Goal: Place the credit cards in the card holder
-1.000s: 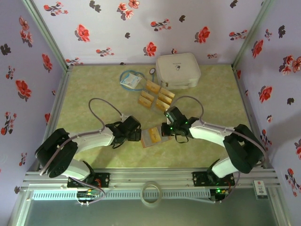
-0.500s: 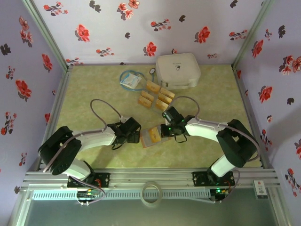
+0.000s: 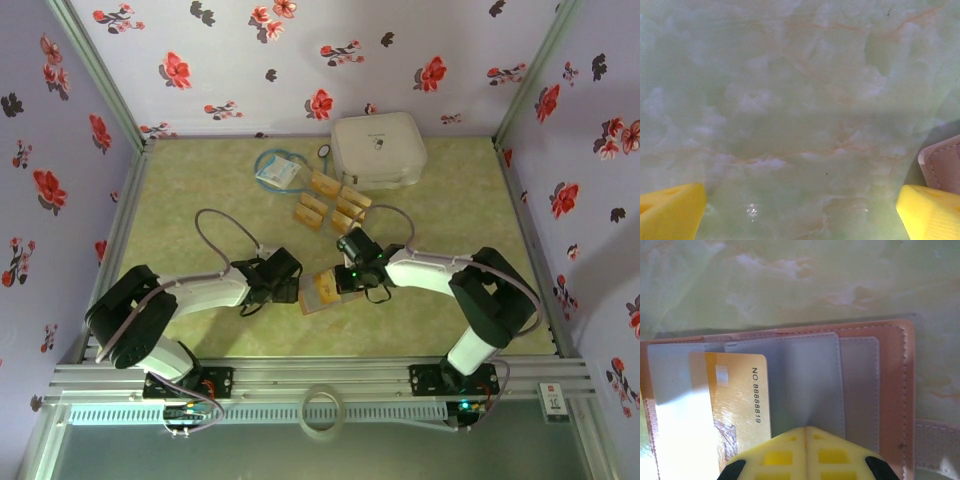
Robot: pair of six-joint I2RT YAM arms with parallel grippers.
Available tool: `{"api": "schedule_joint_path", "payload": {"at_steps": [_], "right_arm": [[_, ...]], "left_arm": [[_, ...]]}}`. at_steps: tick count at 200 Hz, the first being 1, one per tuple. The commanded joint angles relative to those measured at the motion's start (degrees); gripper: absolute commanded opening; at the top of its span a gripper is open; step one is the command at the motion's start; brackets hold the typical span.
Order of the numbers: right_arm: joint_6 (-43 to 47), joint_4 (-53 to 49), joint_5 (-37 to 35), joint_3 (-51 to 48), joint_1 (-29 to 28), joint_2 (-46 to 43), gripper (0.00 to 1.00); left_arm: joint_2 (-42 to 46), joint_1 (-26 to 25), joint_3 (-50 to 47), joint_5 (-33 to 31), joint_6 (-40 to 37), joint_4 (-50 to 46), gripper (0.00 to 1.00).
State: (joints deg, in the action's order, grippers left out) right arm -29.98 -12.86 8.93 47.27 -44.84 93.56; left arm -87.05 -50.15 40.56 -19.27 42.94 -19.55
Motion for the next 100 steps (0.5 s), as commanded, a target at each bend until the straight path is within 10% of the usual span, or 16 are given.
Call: {"api": "schedule_joint_path", "payload": {"at_steps": [1,100], "right_arm": [[0.45,-0.33,0.04,1.42,-1.07,1.45,0.00],[0.08,-3.21,-3.67,3.18,-3.69,1.57,0.00]], "left_arm": [[-2.12,-0.38,0.29,0.57,-0.16,0.53,1.00],[-3.95,-0.32,0.83,0.84,-0.77,2.98,1.00]]}}
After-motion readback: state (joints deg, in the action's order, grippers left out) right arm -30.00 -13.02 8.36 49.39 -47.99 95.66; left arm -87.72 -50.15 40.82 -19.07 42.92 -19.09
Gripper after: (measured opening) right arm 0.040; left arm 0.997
